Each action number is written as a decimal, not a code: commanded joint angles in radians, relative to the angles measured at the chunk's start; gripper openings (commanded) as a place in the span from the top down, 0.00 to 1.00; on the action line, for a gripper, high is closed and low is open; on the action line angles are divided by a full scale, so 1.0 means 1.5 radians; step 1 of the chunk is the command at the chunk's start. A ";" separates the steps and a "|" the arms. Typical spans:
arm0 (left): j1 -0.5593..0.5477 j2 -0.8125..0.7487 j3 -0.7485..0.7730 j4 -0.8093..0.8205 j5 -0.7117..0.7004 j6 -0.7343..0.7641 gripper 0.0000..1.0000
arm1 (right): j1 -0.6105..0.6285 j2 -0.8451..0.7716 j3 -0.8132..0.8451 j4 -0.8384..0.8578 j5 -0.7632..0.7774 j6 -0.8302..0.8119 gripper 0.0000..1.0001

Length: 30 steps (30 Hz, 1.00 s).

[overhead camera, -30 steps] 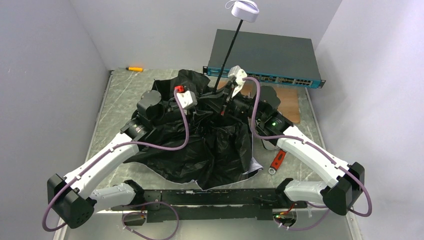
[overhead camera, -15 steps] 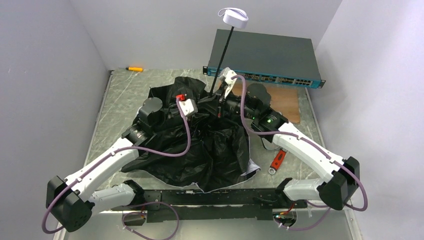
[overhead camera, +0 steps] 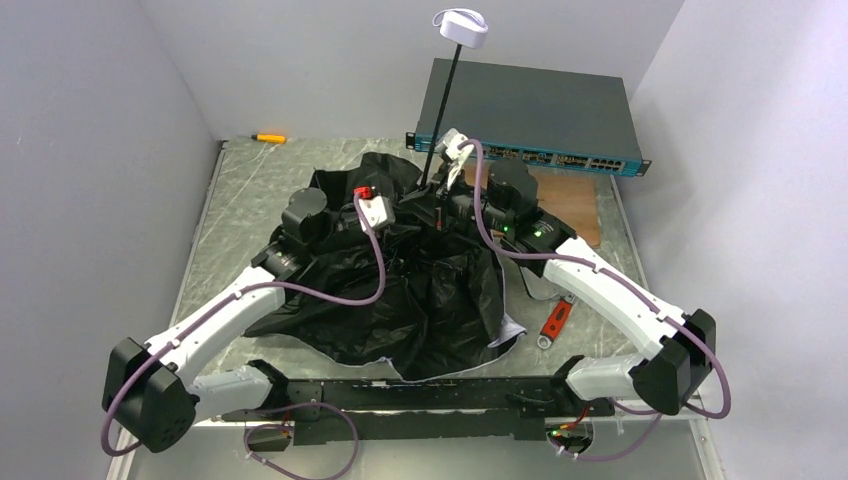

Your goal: Open the umbrella

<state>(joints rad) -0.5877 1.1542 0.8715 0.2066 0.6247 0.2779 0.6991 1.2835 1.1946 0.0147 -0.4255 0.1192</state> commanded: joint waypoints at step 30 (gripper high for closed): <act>0.056 -0.029 0.327 -0.214 0.209 -0.172 0.56 | 0.074 -0.049 -0.100 0.210 -0.128 -0.044 1.00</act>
<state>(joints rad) -0.4667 1.1305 1.3582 -0.2028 0.9020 0.0830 0.7967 1.2121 0.9955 0.2462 -0.6109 0.0895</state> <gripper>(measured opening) 0.428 0.114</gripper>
